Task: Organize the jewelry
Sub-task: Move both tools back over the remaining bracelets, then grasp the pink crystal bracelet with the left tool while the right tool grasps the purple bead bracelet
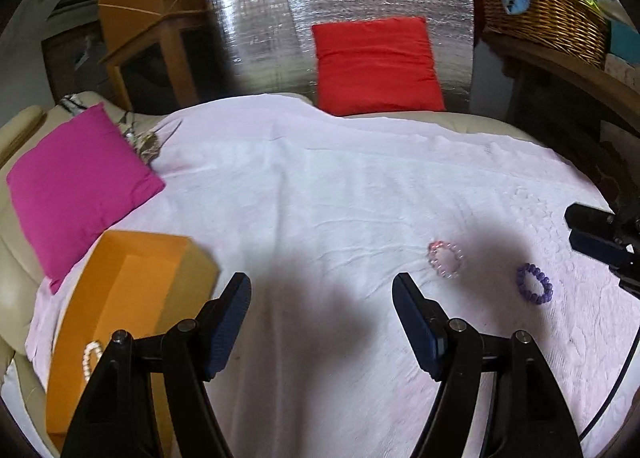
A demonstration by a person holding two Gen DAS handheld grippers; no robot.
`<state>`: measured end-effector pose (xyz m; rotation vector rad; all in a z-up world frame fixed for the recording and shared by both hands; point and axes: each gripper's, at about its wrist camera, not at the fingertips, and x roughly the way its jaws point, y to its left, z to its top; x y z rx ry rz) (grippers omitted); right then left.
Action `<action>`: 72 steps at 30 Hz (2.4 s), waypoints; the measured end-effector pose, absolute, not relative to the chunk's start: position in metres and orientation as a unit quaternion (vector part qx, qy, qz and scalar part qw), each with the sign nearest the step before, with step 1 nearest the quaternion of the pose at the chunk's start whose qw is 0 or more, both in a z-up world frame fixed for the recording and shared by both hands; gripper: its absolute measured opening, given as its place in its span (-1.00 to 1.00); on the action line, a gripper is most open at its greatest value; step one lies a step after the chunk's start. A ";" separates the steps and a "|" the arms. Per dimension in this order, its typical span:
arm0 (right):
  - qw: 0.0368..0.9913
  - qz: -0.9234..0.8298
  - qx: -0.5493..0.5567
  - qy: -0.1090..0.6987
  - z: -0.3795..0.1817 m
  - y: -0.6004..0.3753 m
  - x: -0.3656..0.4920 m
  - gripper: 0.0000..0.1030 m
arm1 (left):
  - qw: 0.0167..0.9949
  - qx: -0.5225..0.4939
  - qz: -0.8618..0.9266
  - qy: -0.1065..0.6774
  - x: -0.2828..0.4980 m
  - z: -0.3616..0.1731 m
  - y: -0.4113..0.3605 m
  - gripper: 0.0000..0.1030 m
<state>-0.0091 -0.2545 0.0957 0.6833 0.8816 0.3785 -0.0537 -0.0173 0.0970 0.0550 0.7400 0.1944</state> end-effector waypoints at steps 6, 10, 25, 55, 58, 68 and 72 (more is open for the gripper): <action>0.829 0.167 0.300 0.441 0.080 -0.255 0.000 -0.32 | 0.925 0.038 0.086 0.368 -0.047 0.080 -0.017 0.43; 0.833 0.159 0.288 0.446 0.073 -0.250 0.000 -0.32 | 0.926 0.032 0.082 0.368 -0.044 0.080 -0.013 0.43; 0.828 0.153 0.286 0.458 0.059 -0.255 -0.002 -0.32 | 0.924 0.034 0.074 0.374 -0.043 0.074 -0.021 0.43; 0.799 0.099 0.335 0.489 0.036 -0.307 0.011 -0.32 | 0.894 0.062 0.034 0.442 -0.028 0.040 -0.046 0.43; 0.800 0.080 0.331 0.493 0.034 -0.311 0.011 -0.32 | 0.894 0.059 0.036 0.443 -0.029 0.041 -0.042 0.43; 0.788 0.048 0.331 0.517 0.019 -0.308 0.016 -0.32 | 0.895 0.052 0.041 0.442 -0.035 0.043 -0.030 0.43; 0.783 0.027 0.317 0.535 0.007 -0.304 0.023 -0.32 | 0.895 0.048 0.042 0.441 -0.035 0.044 -0.026 0.43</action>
